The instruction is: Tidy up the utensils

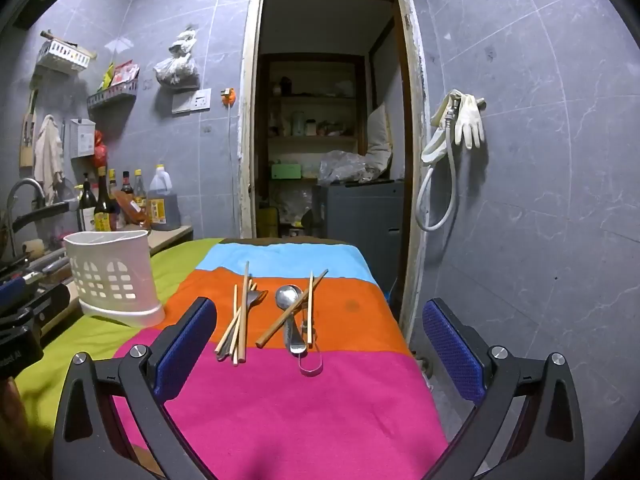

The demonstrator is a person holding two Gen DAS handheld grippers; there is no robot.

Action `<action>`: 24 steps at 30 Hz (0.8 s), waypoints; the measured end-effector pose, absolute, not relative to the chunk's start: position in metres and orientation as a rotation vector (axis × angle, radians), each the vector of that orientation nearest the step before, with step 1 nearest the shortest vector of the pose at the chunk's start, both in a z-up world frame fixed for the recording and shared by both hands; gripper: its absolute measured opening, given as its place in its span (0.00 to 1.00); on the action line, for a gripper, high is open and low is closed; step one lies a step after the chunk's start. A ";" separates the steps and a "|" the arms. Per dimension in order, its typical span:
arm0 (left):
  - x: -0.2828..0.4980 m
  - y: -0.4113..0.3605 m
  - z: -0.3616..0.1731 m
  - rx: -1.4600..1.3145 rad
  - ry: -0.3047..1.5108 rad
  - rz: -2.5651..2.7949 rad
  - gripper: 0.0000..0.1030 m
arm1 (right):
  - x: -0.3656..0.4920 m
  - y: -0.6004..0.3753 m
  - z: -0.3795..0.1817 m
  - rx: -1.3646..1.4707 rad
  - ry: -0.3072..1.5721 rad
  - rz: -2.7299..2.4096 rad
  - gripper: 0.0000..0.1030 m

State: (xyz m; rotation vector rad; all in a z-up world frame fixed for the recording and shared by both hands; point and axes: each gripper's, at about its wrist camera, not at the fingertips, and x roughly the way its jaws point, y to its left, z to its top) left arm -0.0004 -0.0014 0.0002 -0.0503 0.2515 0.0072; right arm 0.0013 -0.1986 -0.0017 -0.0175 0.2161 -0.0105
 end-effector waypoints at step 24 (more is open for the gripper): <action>-0.001 0.001 -0.004 -0.068 0.252 0.008 0.94 | 0.005 -0.190 -0.002 -0.023 0.218 -0.007 1.00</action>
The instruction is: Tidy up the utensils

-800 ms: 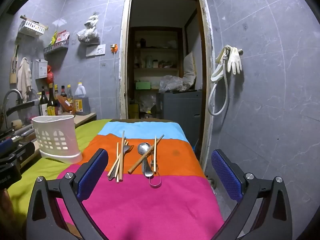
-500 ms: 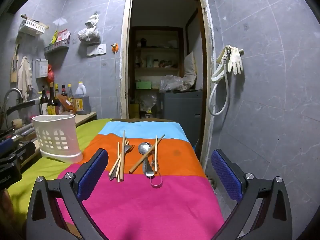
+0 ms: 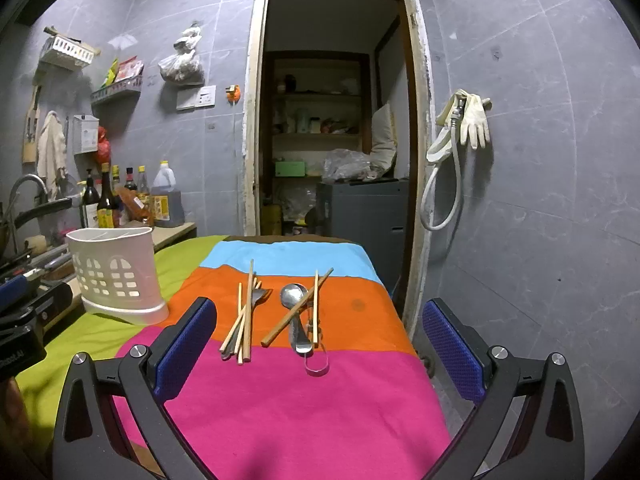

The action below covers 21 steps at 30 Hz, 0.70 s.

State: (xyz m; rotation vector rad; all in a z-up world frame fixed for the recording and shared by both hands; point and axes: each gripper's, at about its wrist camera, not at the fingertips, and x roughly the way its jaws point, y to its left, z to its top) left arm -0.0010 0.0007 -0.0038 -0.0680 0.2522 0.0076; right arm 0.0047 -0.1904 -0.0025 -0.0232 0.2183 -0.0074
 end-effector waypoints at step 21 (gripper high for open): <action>0.001 0.005 -0.005 -0.065 0.257 0.008 0.94 | 0.007 -0.185 -0.005 -0.026 0.224 0.001 1.00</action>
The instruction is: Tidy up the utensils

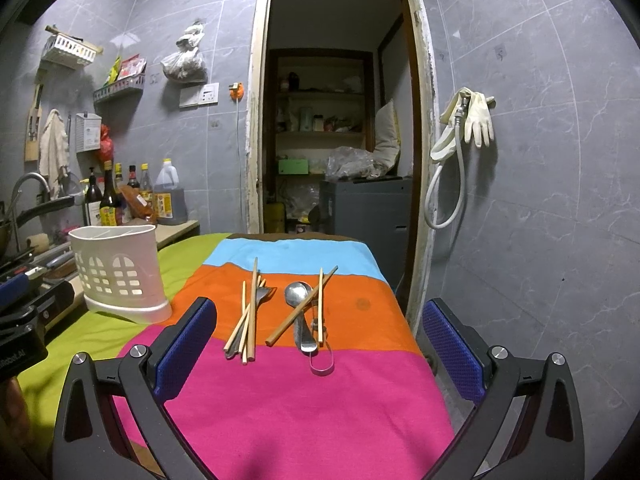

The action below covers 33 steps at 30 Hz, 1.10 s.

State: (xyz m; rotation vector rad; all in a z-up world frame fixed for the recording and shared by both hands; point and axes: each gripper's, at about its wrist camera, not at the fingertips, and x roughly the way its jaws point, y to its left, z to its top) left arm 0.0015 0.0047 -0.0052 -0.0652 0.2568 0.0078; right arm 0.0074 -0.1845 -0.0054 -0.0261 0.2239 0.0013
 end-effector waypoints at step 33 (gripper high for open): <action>0.002 0.004 -0.006 -0.064 0.262 0.009 0.94 | 0.008 -0.179 -0.012 -0.029 0.233 0.003 1.00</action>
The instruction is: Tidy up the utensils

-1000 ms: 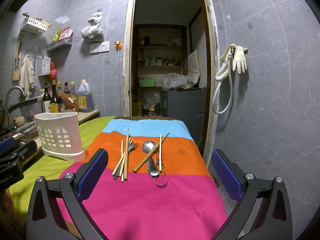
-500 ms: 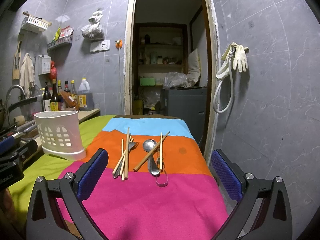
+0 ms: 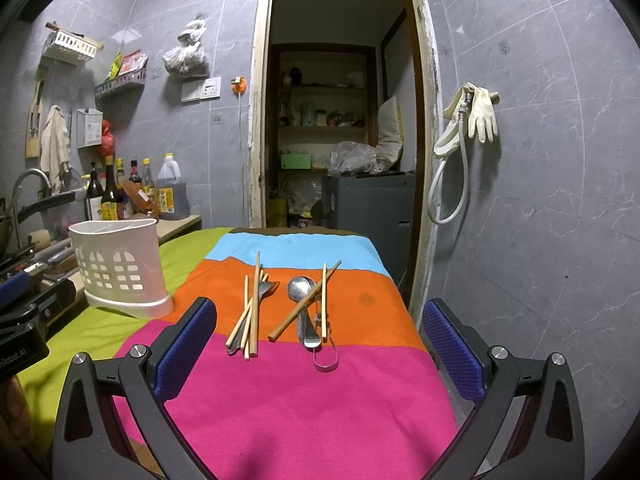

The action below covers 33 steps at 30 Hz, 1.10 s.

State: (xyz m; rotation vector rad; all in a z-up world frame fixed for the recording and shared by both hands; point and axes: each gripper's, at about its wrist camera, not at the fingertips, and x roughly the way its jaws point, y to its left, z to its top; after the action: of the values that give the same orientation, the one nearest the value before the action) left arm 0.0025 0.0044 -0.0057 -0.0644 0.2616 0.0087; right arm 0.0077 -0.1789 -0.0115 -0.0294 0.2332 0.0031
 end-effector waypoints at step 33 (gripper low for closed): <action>0.019 0.012 0.002 -0.043 0.247 0.012 0.94 | 0.032 -0.180 -0.007 -0.080 0.313 -0.046 1.00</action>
State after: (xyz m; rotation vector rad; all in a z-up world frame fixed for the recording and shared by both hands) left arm 0.0188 0.0117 0.0024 -0.0433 0.2474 0.0122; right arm 0.0316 -0.1797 -0.0072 -0.0803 0.3130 -0.0459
